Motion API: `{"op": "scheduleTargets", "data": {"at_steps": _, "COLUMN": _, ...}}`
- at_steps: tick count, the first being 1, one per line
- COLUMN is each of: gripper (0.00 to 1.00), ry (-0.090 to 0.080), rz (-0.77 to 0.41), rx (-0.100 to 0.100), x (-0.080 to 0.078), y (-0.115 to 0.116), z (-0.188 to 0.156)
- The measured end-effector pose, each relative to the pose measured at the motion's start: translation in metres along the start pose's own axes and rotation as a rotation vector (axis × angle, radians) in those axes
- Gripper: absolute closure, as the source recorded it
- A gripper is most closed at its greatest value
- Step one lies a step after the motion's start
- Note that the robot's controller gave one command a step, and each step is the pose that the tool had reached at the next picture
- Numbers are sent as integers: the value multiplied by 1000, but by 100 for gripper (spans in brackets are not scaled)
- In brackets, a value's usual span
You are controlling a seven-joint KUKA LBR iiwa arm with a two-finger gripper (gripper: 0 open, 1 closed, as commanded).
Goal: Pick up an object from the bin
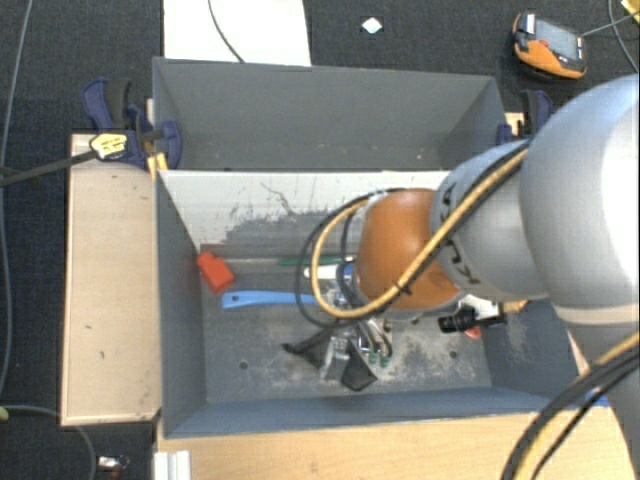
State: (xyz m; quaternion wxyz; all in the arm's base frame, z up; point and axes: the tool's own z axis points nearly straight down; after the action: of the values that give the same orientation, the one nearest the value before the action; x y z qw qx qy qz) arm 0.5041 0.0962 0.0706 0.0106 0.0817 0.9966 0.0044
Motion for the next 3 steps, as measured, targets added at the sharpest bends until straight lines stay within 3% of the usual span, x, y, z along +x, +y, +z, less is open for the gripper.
{"op": "scheduleTargets", "data": {"at_steps": 1, "gripper": 100, "ry": 10, "rz": 70, "rx": 5, "x": -19, "y": -10, "z": 0}}
{"op": "scheduleTargets", "data": {"at_steps": 3, "gripper": 100, "ry": 10, "rz": 71, "rx": 5, "x": -19, "y": -10, "z": 0}}
